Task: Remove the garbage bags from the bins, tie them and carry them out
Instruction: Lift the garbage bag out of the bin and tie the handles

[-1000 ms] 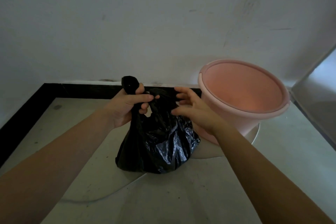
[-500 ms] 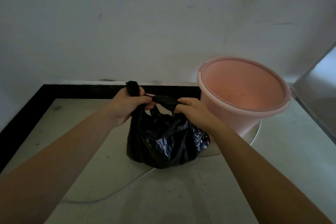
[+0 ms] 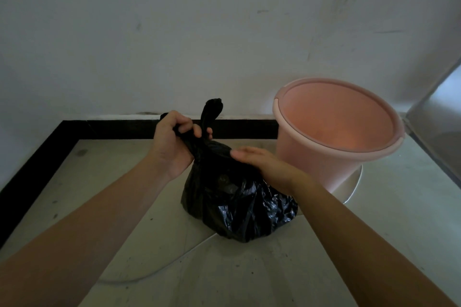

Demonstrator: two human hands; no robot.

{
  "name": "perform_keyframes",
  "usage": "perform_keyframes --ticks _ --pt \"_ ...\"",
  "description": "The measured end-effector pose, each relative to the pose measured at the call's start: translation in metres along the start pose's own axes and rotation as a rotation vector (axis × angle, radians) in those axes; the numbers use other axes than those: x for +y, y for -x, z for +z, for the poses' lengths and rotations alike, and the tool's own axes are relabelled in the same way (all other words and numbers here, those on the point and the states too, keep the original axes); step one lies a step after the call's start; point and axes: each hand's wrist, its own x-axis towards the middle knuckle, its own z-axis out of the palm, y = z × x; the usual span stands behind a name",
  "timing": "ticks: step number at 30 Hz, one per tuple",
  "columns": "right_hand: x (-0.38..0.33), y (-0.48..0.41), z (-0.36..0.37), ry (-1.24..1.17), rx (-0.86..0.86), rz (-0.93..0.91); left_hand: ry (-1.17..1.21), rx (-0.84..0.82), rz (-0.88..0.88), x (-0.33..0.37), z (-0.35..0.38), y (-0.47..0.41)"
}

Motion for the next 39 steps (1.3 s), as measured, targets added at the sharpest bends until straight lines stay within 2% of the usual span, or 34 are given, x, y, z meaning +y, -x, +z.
perform_keyframes --ticks 7,10,12,16,21,23,25,27,30,32,34,37,39 --pt "-0.020 -0.011 0.013 -0.154 0.217 -0.188 -0.270 -0.122 -0.086 -0.004 0.007 0.002" --pt "-0.027 -0.011 0.016 -0.311 0.363 -0.240 -0.221 -0.099 -0.102 -0.008 0.004 -0.001" --pt "-0.022 -0.010 0.014 -0.409 0.449 -0.205 -0.147 0.009 -0.066 -0.012 0.001 -0.004" --pt "0.010 -0.008 0.009 -0.332 0.659 -0.129 -0.178 0.235 -0.081 -0.034 -0.005 -0.001" --pt "0.072 0.019 -0.023 -0.123 1.053 0.027 -0.325 0.682 -0.079 -0.041 -0.053 -0.001" --pt "0.088 0.028 -0.027 -0.061 1.140 0.102 -0.381 0.772 -0.082 -0.042 -0.069 0.003" --pt "0.090 0.035 -0.020 -0.069 1.213 0.114 -0.378 0.794 -0.089 -0.047 -0.072 0.004" --pt "0.093 0.036 -0.015 -0.193 1.186 0.054 -0.290 0.707 -0.101 -0.052 -0.066 0.003" --pt "0.094 0.038 -0.012 -0.166 0.847 0.068 -0.210 0.444 -0.275 -0.064 -0.067 0.005" --pt "0.099 0.035 -0.007 -0.100 0.623 0.135 -0.286 0.341 -0.403 -0.075 -0.076 0.008" --pt "0.111 0.025 -0.002 -0.089 0.531 0.226 -0.439 0.285 -0.460 -0.084 -0.082 0.010" --pt "0.121 0.014 0.005 -0.003 0.442 0.450 -0.654 0.258 -0.400 -0.094 -0.078 0.011" --pt "0.118 0.012 0.011 0.190 0.435 0.478 -0.728 0.256 -0.258 -0.101 -0.069 0.010"
